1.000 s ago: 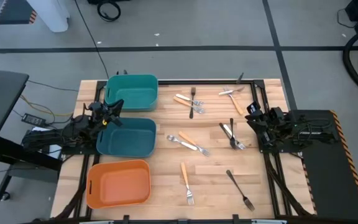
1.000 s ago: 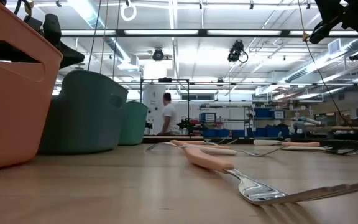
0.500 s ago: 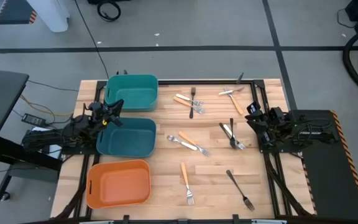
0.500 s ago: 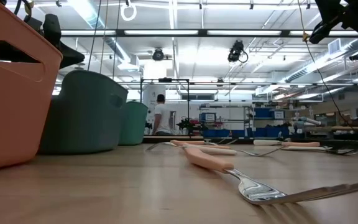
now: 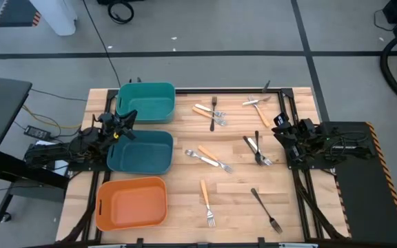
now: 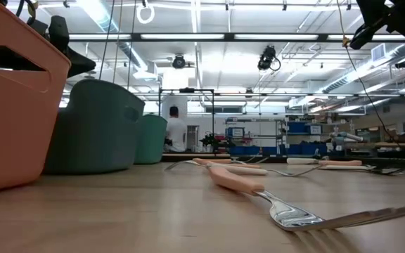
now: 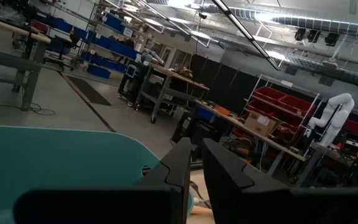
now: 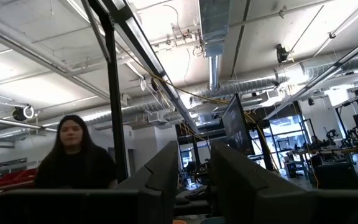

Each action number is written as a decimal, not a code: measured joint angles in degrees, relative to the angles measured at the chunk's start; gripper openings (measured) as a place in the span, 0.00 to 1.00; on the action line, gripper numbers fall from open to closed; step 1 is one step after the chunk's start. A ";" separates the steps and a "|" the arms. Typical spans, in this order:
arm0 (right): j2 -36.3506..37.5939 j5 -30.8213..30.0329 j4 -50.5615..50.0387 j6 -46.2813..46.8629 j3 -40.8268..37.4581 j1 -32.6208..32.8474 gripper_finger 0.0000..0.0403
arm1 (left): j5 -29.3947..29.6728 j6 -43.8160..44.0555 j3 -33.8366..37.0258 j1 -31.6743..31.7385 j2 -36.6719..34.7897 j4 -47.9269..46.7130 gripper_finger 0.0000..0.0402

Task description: Sort silverware by color (type)

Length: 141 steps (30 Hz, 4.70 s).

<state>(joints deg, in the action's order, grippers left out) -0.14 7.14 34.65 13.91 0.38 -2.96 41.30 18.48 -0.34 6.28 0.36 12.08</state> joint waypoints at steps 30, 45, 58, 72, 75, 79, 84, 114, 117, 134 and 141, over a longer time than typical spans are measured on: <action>-0.02 0.00 -0.02 0.00 0.00 0.00 0.26 | -0.01 -0.02 0.00 0.02 0.00 0.00 0.12; -0.01 0.00 -0.01 0.00 -0.01 0.00 0.26 | 0.00 -0.81 0.00 0.01 0.00 0.29 0.12; 0.00 -6.63 0.46 0.28 -0.02 0.00 0.26 | 0.02 0.58 0.00 0.02 0.00 -0.03 0.12; 0.00 -18.87 3.04 10.63 0.00 -0.02 0.26 | 0.07 7.76 0.00 0.02 -0.02 1.02 0.12; -0.22 -23.45 2.91 12.62 0.33 -0.02 0.26 | 0.07 7.87 -0.01 0.02 -0.02 1.02 0.12; -1.90 -26.77 3.02 11.09 2.79 0.00 0.26 | 0.07 7.87 -0.02 0.02 -0.02 1.59 0.12; -6.44 -29.21 3.05 5.02 7.89 -0.02 0.26 | -2.18 7.87 -0.01 0.02 -0.02 6.08 0.12; -43.13 -34.67 -17.99 12.10 29.72 0.00 0.31 | -6.56 7.89 -10.85 -0.02 1.19 2.94 0.18; -45.85 -35.83 -36.57 19.26 36.06 0.00 0.31 | -7.72 7.86 -16.21 -0.02 4.01 -2.10 0.18; -61.00 -22.67 -87.08 60.85 48.35 -2.81 0.30 | -10.22 -0.21 -38.42 -0.02 29.79 -32.42 0.18; -66.07 -22.27 -91.61 63.54 48.35 -4.27 0.30 | -10.21 -0.08 -38.66 -0.04 34.79 -32.04 0.18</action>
<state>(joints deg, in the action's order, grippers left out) -66.21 -15.14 -56.95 77.45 48.73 -7.23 31.09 18.40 -39.00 6.24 35.15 -19.96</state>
